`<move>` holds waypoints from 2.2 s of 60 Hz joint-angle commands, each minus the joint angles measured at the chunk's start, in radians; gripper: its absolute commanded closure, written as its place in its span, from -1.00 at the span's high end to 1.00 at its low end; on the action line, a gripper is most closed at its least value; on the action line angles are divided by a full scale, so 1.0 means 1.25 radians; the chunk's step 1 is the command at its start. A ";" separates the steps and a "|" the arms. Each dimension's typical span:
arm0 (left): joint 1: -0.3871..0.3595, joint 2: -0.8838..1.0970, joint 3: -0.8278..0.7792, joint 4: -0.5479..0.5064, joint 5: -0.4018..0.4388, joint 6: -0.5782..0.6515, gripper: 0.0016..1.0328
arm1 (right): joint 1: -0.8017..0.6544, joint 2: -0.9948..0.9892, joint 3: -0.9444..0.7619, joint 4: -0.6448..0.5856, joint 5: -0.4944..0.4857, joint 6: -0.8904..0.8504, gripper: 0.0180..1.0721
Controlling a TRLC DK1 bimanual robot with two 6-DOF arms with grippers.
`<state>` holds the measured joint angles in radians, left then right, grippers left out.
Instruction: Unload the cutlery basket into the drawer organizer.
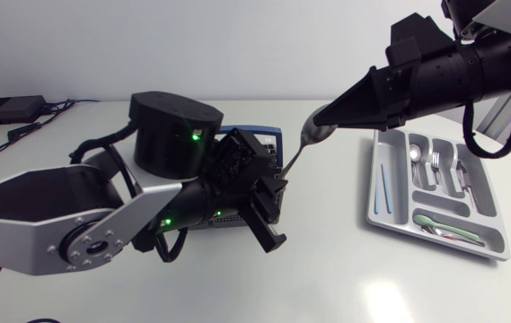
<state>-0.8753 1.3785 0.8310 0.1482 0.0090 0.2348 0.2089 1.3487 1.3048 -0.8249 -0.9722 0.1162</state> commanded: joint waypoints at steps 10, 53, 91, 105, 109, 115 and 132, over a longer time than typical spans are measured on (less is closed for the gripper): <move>-0.016 0.053 0.016 0.050 -0.028 -0.017 0.03 | 0.016 0.003 -0.014 0.012 -0.022 0.031 -0.89; -0.007 0.075 0.019 0.117 -0.091 -0.014 -0.49 | 0.013 -0.004 -0.015 0.007 -0.025 0.033 -0.89; -0.012 0.047 0.010 0.094 -0.083 -0.011 -0.64 | 0.015 -0.013 -0.025 0.016 -0.033 0.019 -0.77; -0.014 0.030 0.009 0.070 -0.049 -0.011 -0.64 | 0.001 -0.022 -0.025 0.032 -0.035 0.005 -0.37; -0.014 0.024 0.009 0.063 -0.037 -0.011 -0.64 | -0.009 -0.028 -0.027 0.043 -0.036 0.002 -0.28; -0.014 0.008 0.008 0.043 -0.008 -0.012 -0.64 | -0.028 -0.037 -0.031 0.060 -0.037 -0.009 -0.20; 0.068 -0.018 0.063 -0.072 0.215 -0.101 -0.64 | -0.102 -0.067 -0.131 0.181 -0.052 -0.071 -0.16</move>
<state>-0.8135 1.3766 0.8673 0.0860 0.2020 0.1474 0.1059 1.2854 1.2007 -0.6590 -1.0367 0.0742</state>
